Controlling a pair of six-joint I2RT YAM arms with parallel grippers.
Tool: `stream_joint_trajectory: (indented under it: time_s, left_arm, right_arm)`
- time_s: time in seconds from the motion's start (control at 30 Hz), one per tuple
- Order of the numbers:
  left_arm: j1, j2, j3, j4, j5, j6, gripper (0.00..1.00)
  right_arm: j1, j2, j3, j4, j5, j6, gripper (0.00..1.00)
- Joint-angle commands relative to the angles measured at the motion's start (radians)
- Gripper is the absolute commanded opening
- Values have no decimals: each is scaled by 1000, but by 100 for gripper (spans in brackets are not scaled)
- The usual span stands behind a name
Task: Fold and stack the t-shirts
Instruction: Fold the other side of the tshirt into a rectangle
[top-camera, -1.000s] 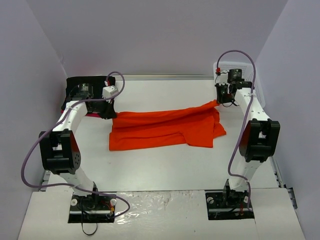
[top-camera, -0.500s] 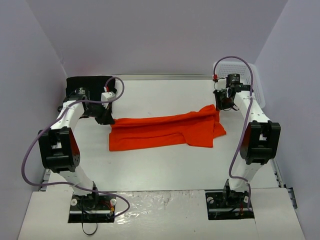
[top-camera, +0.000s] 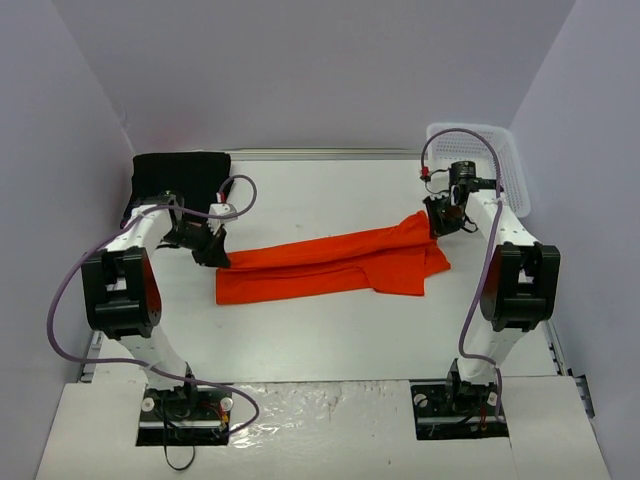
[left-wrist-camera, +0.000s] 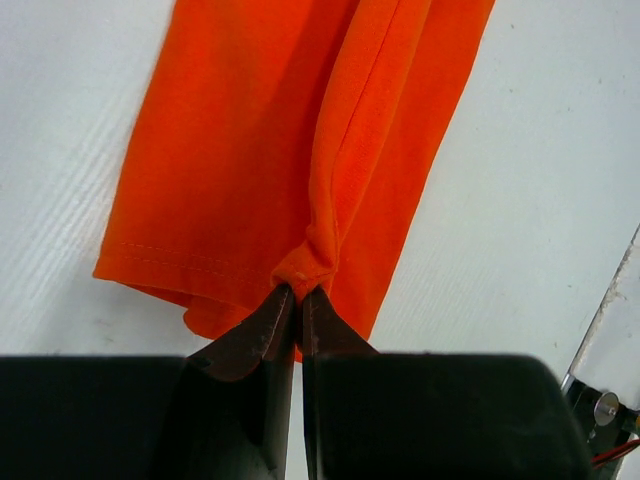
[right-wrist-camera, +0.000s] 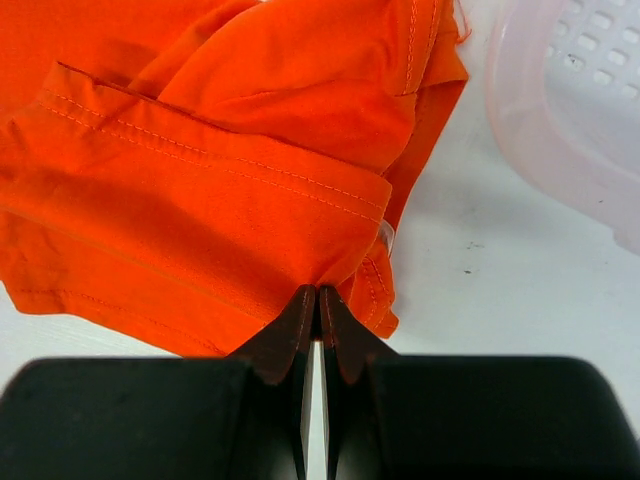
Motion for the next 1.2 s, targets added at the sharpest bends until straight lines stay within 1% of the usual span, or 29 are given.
stream_joint_trajectory:
  time_s: [0.0, 0.07, 0.13, 0.2, 0.27, 0.3, 0.33, 0.37, 0.47, 0.7, 0.87, 0.9, 0.93, 0.97, 1.03, 1.13, 1.17]
  left_arm:
    - [8, 6, -5, -72, 7, 98, 2]
    - [8, 9, -16, -83, -10, 127, 3]
    - [8, 6, -29, -97, -22, 149, 8]
    - [8, -3, -37, -100, -41, 172, 12]
    - [6, -9, -40, -114, -53, 190, 14]
    - [6, -15, -40, -123, -59, 201, 25]
    - [6, -19, -40, -136, -61, 210, 29]
    - [6, -22, -43, -140, -62, 214, 30]
    - [6, -37, -45, -155, -62, 220, 31]
    - [8, -98, -20, -151, -64, 183, 30]
    - [8, -100, -19, -104, -61, 115, 29]
    - [8, -101, -20, -82, -61, 83, 26]
    - [8, -103, -20, -74, -61, 77, 13]
    - [8, -104, -20, -59, -59, 74, 9]
    - [8, -121, -22, -35, -64, 36, 8]
    - [8, -153, -42, 27, -76, -18, 8]
    - [8, -160, -49, 56, -77, -35, 12]
  right_arm:
    - [-4, -21, -16, -44, -12, -26, 0]
    - [0, -7, -26, -49, -12, -36, 0]
    - [0, 2, -33, -58, -12, -42, 0]
    - [8, 14, -40, -70, -15, -46, 4]
    - [13, 20, -45, -80, -17, -53, 4]
    - [16, 23, -48, -87, -18, -55, 10]
    - [17, 23, -51, -89, -21, -56, 20]
    - [19, 23, -51, -92, -23, -61, 36]
    - [20, 16, -50, -107, -23, -62, 46]
    - [20, -59, -37, -150, -7, -84, 48]
    - [28, -75, -91, -161, -1, -96, 47]
    - [46, -75, -103, -159, 0, -105, 47]
    - [54, -67, -111, -158, 2, -107, 46]
    - [59, -62, -122, -159, -1, -107, 45]
    - [68, -30, -120, -158, -7, -101, 45]
    - [92, 22, -93, -158, -4, -96, 43]
    - [102, 42, -70, -156, -6, -96, 42]
